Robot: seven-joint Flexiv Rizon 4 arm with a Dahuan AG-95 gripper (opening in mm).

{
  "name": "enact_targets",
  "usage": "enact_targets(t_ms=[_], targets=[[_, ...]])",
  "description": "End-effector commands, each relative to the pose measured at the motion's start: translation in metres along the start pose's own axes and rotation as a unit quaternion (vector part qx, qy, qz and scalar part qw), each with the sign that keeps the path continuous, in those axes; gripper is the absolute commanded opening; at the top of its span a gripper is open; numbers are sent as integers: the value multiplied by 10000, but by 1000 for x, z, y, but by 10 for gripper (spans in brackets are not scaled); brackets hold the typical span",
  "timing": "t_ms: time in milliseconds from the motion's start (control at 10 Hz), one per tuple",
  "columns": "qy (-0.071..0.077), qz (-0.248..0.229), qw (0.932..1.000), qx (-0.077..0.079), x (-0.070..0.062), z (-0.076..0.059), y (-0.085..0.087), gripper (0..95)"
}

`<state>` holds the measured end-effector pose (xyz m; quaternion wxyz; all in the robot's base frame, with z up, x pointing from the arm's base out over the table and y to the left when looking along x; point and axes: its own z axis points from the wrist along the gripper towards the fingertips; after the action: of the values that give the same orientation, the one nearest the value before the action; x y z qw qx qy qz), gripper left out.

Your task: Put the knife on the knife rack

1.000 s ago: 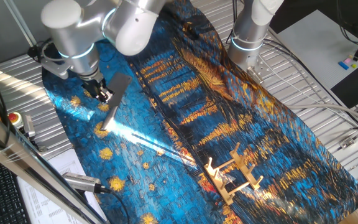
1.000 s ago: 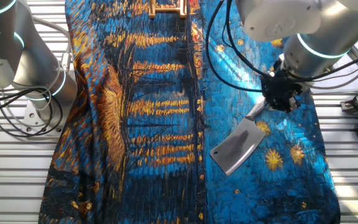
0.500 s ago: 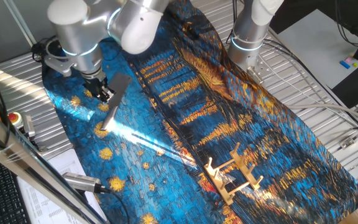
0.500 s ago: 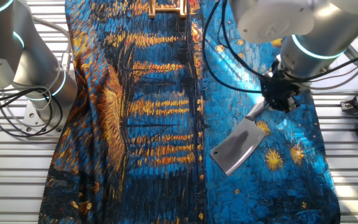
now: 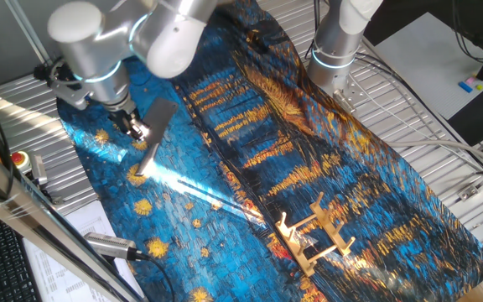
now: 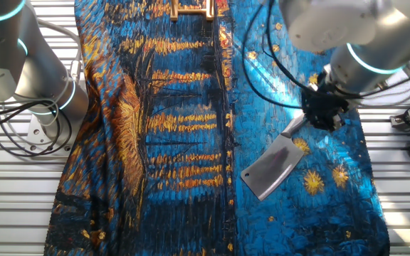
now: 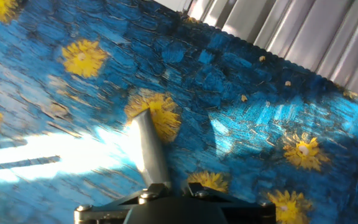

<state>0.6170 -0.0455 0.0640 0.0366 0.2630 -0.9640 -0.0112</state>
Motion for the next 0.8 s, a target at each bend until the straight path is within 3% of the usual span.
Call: enact_targets(t_ms=[100, 300, 800], targets=[[-313, -359, 9988, 80, 0, 11, 3, 380], [-366, -538, 9979, 63, -1, 14, 8, 380], [-230, -632, 9977, 40, 13, 27, 12, 380]])
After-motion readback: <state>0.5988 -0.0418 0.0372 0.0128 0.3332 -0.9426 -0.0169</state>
